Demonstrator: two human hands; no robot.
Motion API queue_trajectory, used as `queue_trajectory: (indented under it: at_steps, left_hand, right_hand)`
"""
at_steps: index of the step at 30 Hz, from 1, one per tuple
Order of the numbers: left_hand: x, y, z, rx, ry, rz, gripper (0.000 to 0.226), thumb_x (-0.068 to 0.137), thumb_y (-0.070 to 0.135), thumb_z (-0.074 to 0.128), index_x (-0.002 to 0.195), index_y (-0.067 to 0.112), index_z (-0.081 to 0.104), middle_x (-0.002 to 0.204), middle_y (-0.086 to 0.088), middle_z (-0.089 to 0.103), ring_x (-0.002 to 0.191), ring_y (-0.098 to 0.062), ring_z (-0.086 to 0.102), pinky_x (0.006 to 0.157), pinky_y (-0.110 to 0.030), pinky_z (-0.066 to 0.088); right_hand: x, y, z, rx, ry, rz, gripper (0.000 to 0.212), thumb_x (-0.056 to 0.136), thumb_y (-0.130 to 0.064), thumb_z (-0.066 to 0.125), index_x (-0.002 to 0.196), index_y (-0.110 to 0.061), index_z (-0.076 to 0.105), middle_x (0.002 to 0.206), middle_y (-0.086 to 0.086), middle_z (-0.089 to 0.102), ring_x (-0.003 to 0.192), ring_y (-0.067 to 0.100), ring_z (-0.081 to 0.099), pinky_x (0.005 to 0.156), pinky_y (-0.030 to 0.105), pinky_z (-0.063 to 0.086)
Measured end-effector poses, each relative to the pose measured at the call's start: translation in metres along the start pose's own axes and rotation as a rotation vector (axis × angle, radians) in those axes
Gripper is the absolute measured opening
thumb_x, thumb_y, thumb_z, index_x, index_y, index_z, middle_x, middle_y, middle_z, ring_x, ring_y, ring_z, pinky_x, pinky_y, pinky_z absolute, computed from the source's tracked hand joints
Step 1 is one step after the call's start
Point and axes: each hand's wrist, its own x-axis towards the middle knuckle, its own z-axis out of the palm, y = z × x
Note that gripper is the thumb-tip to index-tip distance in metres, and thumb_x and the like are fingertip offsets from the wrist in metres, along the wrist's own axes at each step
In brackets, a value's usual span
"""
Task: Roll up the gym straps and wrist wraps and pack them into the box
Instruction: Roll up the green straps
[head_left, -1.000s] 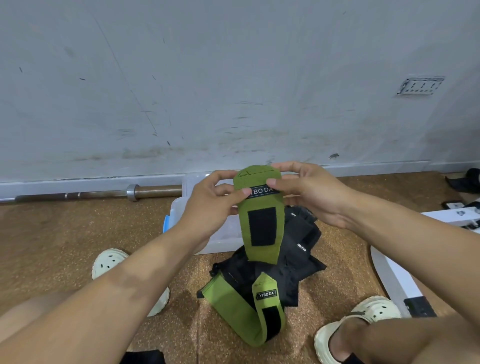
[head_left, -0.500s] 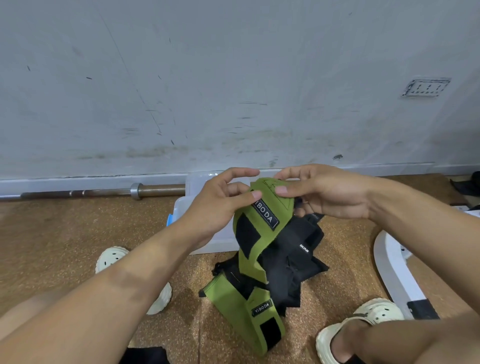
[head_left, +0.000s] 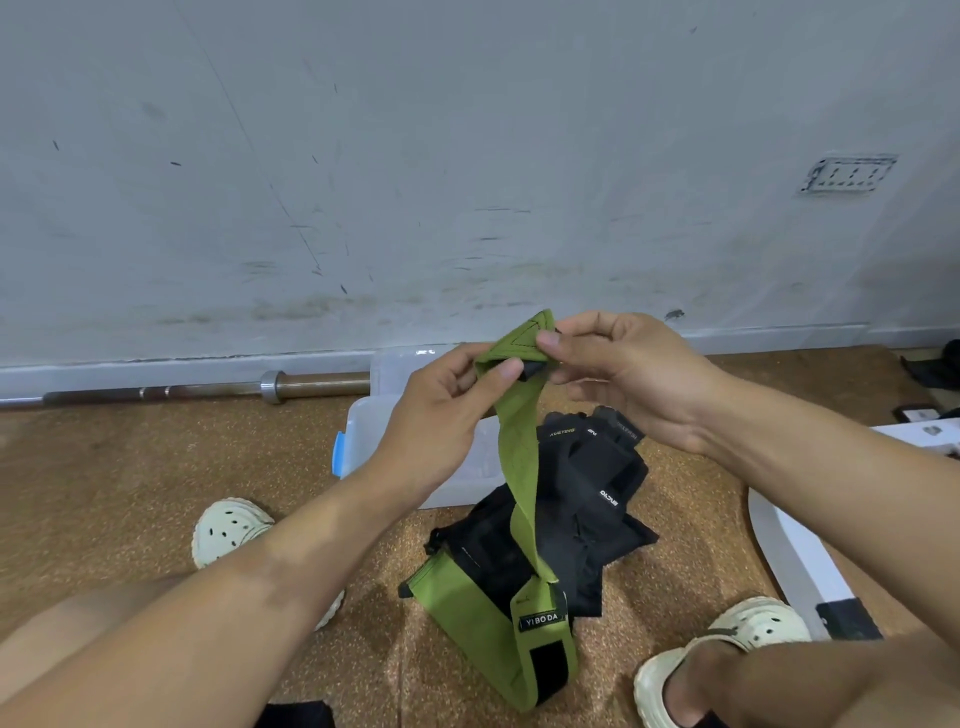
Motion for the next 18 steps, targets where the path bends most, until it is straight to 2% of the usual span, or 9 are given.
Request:
queue_trajectory:
  at_steps: [3,6,8,10,12,13,15,18]
  left_hand:
    - [0.0005,0.0024,-0.0021,-0.04,-0.05,-0.034,0.039,0.092,0.028,0.063,0.126,0.009,0.066,0.117,-0.006,0.076,0.11,-0.019,0.072,0.096,-0.033,0.056]
    - [0.0,0.0051,-0.003,-0.079,-0.089,-0.072,0.032,0.1,0.018,0.057,0.129,0.007,0.065,0.12,-0.006,0.075,0.111,-0.018,0.071,0.092,-0.03,0.057]
    - [-0.0006,0.0063,-0.003,-0.079,-0.096,-0.094,0.029,0.102,0.018,0.055,0.126,0.007,0.067,0.119,-0.007,0.075,0.109,-0.019,0.072,0.095,-0.033,0.057]
    - [-0.0018,0.0063,-0.0017,-0.07,-0.098,-0.116,0.025,0.103,0.02,0.053,0.119,0.01,0.07,0.115,-0.009,0.077,0.105,-0.02,0.073,0.092,-0.031,0.058]
    - [-0.0032,0.0047,0.0003,-0.058,-0.103,-0.142,0.025,0.104,0.022,0.052,0.116,0.011,0.071,0.112,-0.01,0.077,0.101,-0.021,0.074,0.089,-0.03,0.058]
    - [-0.004,0.0035,0.001,-0.046,-0.106,-0.152,0.026,0.105,0.022,0.051,0.116,0.012,0.071,0.111,-0.01,0.077,0.101,-0.021,0.074,0.088,-0.03,0.059]
    - [-0.0058,0.0015,0.002,-0.021,-0.111,-0.164,0.027,0.106,0.024,0.05,0.118,0.013,0.071,0.11,-0.009,0.078,0.1,-0.021,0.075,0.087,-0.029,0.059]
    - [-0.0079,-0.0002,0.0032,0.0,-0.124,-0.176,0.026,0.106,0.024,0.05,0.119,0.015,0.07,0.108,-0.006,0.079,0.1,-0.02,0.075,0.086,-0.028,0.058]
  right_hand:
    - [0.0001,0.0019,-0.0031,-0.361,0.182,-0.193,0.055,0.053,-0.043,0.089,0.098,-0.017,0.07,0.09,0.001,0.066,0.073,0.01,0.058,0.069,0.023,0.053]
    - [-0.0007,0.0014,-0.0041,-0.498,0.136,-0.283,0.059,0.057,-0.048,0.085,0.109,-0.027,0.067,0.098,-0.002,0.065,0.082,0.008,0.059,0.072,0.012,0.051]
    - [-0.0004,0.0022,-0.004,-0.514,0.051,-0.281,0.052,0.062,-0.046,0.083,0.11,-0.029,0.071,0.086,0.005,0.056,0.077,0.014,0.051,0.073,0.019,0.048]
    - [-0.0001,0.0035,-0.0049,-0.525,0.012,-0.306,0.049,0.063,-0.048,0.085,0.108,-0.03,0.073,0.079,0.012,0.049,0.073,0.019,0.045,0.072,0.032,0.045]
    - [0.001,0.0046,-0.0079,-0.59,0.004,-0.324,0.051,0.061,-0.053,0.087,0.107,-0.034,0.075,0.079,0.022,0.058,0.07,0.022,0.048,0.068,0.04,0.047]
    - [0.0004,0.0035,-0.0091,-0.63,-0.004,-0.327,0.05,0.061,-0.053,0.087,0.107,-0.036,0.075,0.079,0.022,0.063,0.066,0.019,0.051,0.065,0.037,0.048]
    - [-0.0025,-0.0006,-0.0105,-0.686,-0.032,-0.322,0.048,0.064,-0.043,0.089,0.109,-0.035,0.076,0.08,0.007,0.072,0.054,0.007,0.055,0.059,0.022,0.05]
    - [-0.0045,-0.0027,-0.0109,-0.832,-0.055,-0.353,0.049,0.067,-0.037,0.091,0.113,-0.031,0.076,0.105,-0.013,0.075,0.053,-0.003,0.061,0.064,0.014,0.054]
